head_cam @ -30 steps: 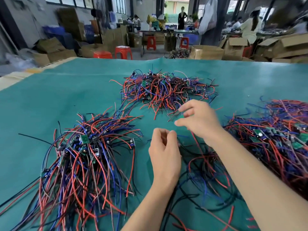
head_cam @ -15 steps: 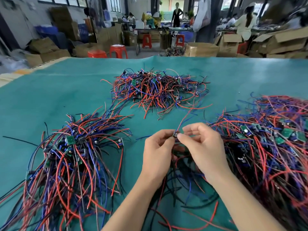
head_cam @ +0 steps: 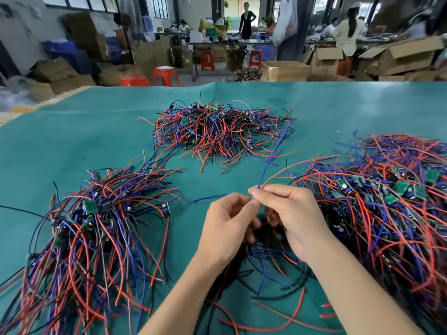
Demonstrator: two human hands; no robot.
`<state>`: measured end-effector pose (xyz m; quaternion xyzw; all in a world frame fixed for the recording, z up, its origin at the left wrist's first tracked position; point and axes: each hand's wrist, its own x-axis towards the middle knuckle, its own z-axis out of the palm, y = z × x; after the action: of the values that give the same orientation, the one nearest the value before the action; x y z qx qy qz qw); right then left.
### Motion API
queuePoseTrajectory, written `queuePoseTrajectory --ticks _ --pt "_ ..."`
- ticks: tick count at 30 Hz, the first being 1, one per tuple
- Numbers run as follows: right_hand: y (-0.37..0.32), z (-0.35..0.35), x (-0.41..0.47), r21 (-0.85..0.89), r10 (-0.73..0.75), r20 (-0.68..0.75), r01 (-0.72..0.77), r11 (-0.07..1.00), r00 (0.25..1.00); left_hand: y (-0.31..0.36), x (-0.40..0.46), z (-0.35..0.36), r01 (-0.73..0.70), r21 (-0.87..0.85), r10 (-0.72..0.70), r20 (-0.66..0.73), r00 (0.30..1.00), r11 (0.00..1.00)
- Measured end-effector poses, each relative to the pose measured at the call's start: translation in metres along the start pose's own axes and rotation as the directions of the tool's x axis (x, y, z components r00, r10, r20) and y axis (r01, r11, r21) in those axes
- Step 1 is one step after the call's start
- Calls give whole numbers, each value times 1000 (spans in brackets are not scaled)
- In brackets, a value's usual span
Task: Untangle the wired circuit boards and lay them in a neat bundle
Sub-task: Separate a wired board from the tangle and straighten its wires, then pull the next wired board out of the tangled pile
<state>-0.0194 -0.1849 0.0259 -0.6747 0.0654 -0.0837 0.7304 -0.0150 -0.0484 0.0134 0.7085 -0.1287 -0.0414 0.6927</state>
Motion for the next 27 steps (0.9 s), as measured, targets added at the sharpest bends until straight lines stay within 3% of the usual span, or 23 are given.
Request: queuePoseTrajectory --ticks 4,7,10,17,20,24,25,26,27 --pt "0 -8 3 -114 -48 -11 46 992 999 1 1 0 16 58 -17 13 1000 998" --pt "1 -11 6 -222 -195 -69 175 959 978 4 1 -1 15 63 -17 28 999 998" --pt "-3 -15 10 -417 -384 -188 281 865 904 6 0 0 45 -36 -43 63 997 998" --pt "-16 -45 19 -308 -453 -439 344 887 776 6 -1 2 16 -27 -12 148 989 1000" --pt "-24 -56 18 -269 -475 -559 393 879 679 4 -2 2 6 -20 -3 151 988 1000" --pt "-31 -72 19 -374 -517 -729 372 850 450 -2 3 0 12 -65 -11 22 1000 998" --pt "-31 -71 18 -423 -544 -705 345 838 456 -3 4 -1 15 -93 -16 -8 1000 996" --pt "-30 -65 17 -458 -552 -638 311 833 537 -3 5 0 18 -121 -21 -25 999 993" --pt "-28 -55 15 -483 -520 -526 267 834 673 -2 6 0 23 -143 -27 -30 999 989"
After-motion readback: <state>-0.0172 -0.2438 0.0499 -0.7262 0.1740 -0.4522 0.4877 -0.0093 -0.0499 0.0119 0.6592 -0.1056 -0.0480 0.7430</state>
